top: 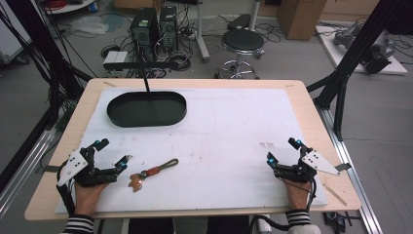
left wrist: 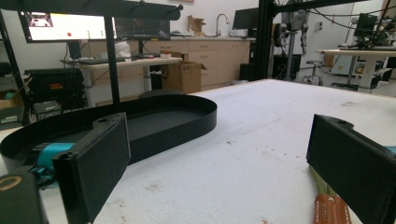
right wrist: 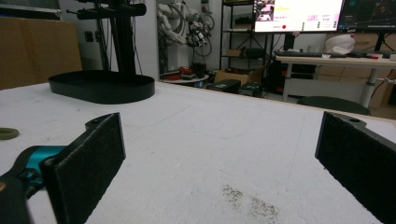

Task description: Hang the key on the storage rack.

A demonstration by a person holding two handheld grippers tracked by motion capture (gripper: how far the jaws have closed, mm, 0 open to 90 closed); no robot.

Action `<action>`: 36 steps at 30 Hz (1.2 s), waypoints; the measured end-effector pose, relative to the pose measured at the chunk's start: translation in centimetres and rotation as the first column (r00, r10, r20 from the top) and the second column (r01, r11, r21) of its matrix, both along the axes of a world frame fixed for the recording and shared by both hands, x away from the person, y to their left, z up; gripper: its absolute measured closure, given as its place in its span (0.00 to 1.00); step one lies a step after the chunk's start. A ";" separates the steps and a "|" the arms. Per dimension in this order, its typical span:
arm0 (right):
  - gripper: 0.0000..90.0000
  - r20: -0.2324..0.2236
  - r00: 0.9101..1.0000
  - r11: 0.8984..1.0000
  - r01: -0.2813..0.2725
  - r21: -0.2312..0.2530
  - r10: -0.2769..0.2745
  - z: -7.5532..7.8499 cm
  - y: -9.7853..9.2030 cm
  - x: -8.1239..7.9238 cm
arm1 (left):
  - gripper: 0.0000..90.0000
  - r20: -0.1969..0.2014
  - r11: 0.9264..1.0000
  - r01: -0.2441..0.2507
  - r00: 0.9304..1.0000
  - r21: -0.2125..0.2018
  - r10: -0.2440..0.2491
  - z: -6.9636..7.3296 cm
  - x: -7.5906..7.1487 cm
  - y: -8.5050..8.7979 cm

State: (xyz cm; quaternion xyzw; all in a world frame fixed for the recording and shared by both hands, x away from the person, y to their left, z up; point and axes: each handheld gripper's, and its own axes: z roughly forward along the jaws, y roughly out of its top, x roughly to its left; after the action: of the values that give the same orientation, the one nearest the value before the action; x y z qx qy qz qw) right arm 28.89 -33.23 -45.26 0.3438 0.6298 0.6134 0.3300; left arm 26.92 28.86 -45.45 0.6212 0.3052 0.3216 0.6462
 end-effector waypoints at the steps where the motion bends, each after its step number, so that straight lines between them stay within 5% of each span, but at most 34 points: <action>1: 0.00 -0.009 1.000 1.000 -0.001 0.008 0.001 0.0 0.0 0.0 | 0.07 -0.001 1.000 0.000 1.000 0.000 0.000 0.0 0.0 0.0; 21: 0.00 -0.013 1.000 1.000 -0.002 -0.002 0.002 0.0 0.1 0.0 | 0.07 -0.040 0.999 0.042 0.998 -0.002 -0.042 0.2 0.5 0.4; 25: 0.00 -0.017 1.000 1.000 -0.002 0.001 0.003 0.0 0.1 0.0 | 0.07 -0.048 0.997 0.038 0.998 0.063 -0.035 1.5 0.7 0.9; 29: 0.00 -0.014 1.000 1.000 -0.002 -0.002 0.002 0.0 0.1 0.0 | 0.07 -0.109 0.986 0.100 0.990 0.133 -0.086 3.1 1.2 0.9; 30: 0.00 -0.008 1.000 1.000 -0.002 -0.002 0.002 0.0 0.1 0.0 | 0.07 -0.132 0.977 0.128 0.985 0.172 -0.106 3.7 1.4 0.7; 33: 0.00 -0.006 1.000 1.000 0.000 0.002 0.000 0.0 0.1 -0.1 | 0.07 -0.171 0.967 0.154 0.978 0.202 -0.120 4.4 1.6 0.4; 34: 0.00 -0.006 1.000 1.000 0.002 0.002 -0.002 0.0 0.1 -0.1 | 0.07 -0.192 0.954 0.179 0.972 0.239 -0.134 5.1 1.8 0.0; 35: 0.00 -0.006 1.000 1.000 0.002 0.002 -0.002 0.0 0.1 -0.1 | 0.07 -0.192 0.954 0.179 0.972 0.239 -0.134 5.1 1.8 0.0; 36: 0.00 -0.004 1.000 1.000 0.003 -0.002 -0.003 0.0 0.1 -0.1 | 0.07 -0.210 0.945 0.202 0.966 0.259 -0.149 5.5 1.9 -0.4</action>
State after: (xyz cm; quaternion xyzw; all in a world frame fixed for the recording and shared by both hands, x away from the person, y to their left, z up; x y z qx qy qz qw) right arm 28.81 -33.15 -45.27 0.3458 0.6306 0.6114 0.3300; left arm 28.84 28.47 -39.93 0.7581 0.2598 0.2423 0.5469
